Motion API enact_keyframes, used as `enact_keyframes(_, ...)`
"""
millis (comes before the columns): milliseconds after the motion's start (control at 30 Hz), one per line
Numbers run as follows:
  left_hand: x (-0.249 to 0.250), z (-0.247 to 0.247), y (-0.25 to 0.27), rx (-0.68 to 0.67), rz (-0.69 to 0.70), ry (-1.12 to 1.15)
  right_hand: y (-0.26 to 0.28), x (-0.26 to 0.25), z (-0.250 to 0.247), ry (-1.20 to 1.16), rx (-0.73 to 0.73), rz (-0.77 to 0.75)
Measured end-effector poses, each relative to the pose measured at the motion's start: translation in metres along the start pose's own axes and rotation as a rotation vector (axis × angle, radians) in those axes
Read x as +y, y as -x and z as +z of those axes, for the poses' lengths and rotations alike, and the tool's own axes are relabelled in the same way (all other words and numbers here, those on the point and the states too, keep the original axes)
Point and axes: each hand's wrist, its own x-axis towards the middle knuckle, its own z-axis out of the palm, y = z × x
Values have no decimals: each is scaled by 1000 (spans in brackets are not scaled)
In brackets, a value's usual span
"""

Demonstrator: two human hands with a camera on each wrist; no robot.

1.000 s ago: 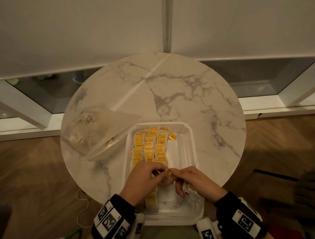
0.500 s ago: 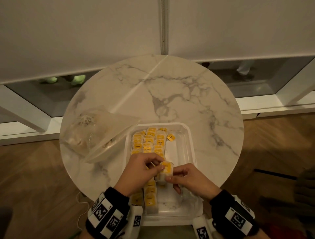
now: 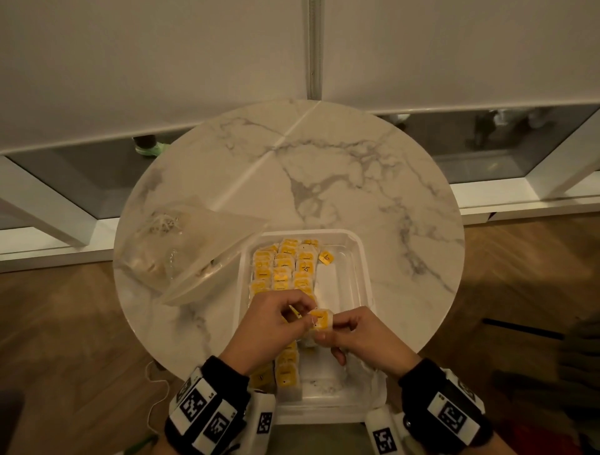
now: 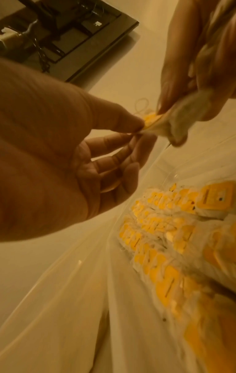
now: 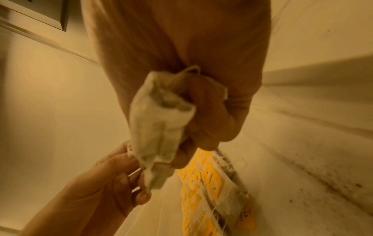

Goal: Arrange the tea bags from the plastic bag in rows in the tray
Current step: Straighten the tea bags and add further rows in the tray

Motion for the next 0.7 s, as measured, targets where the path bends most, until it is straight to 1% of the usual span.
enact_keyframes(67, -4, -2, 1, -46, -3, -25, 2, -1, -2, 34, 36, 14)
enact_keyframes(133, -8, -2, 2, -118, -14, -134, 4, -1, -5, 73, 81, 29)
enact_keyframes(200, -12, 0, 3, -249, -24, -274, 5, 1, -9, 81, 107, 31)
enact_keyframes(267, -14, 6, 6, -402, -4, -423, 6, 4, -11, 80, 114, 36)
enact_keyframes(300, -16, 8, 6, -456, 11, -487, 6, 5, -11, 83, 115, 40)
enact_keyframes(367, -17, 13, 6, -502, 26, -577, 7, 8, -11, 95, 118, 47)
enact_keyframes(433, -18, 17, 4, -467, 18, -667, 7, 9, -10, 100, 122, 51)
enact_keyframes(567, -15, 21, -7, -292, 6, -857, 7, 9, -9, 103, 134, 40)
enact_keyframes(633, -12, 20, -12, -252, 8, -924, 6, 10, -8, 124, 136, 35)
enact_keyframes(700, -10, 19, -16, -241, -7, -963, 6, 11, -9, 129, 134, 32)
